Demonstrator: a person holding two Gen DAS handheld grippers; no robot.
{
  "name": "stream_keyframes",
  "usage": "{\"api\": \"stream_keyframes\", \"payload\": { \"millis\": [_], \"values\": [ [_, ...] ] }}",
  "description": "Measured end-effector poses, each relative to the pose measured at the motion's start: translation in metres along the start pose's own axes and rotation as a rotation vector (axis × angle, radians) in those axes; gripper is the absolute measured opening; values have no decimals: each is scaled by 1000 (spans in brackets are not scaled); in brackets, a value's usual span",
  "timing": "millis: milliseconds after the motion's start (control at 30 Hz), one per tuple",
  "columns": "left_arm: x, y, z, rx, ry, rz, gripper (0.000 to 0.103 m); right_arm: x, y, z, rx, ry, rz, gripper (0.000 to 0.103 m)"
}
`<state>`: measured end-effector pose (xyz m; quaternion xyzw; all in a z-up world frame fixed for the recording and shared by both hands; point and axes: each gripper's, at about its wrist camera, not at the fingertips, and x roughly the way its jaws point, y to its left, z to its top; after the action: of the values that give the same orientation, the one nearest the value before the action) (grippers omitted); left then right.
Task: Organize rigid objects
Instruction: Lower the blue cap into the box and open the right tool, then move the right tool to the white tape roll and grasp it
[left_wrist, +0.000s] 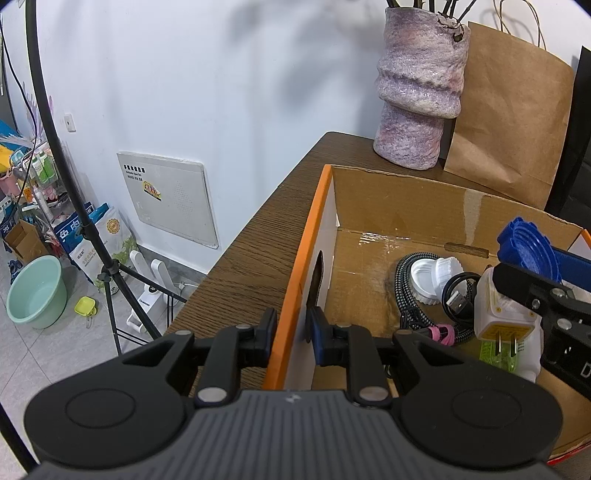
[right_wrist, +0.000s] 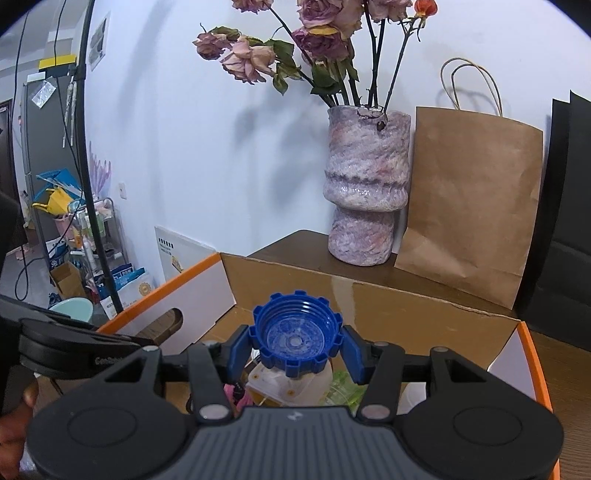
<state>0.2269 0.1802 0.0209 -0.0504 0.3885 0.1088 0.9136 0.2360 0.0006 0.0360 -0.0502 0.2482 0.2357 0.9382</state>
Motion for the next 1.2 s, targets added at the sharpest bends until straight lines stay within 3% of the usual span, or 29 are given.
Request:
{"api": "stream_keyframes", "payload": {
  "millis": [67, 100, 133, 200, 300, 867, 1200],
  "values": [
    [0, 0, 0, -1, 0, -1, 20, 1, -1, 0, 2, 5, -4, 52],
    [0, 0, 0, 0, 0, 0, 20, 2, -2, 1, 3, 7, -9, 60],
    [0, 0, 0, 0, 0, 0, 20, 2, -3, 1, 6, 8, -19, 79],
    [0, 0, 0, 0, 0, 0, 20, 1, -5, 1, 10, -4, -42, 99],
    [0, 0, 0, 0, 0, 0, 20, 0, -10, 2, 17, -12, -65, 103],
    [0, 0, 0, 0, 0, 0, 20, -14, -18, 7, 16, -52, -57, 103],
    [0, 0, 0, -1, 0, 0, 20, -52, -89, 17, 141, -140, -164, 103]
  ]
}}
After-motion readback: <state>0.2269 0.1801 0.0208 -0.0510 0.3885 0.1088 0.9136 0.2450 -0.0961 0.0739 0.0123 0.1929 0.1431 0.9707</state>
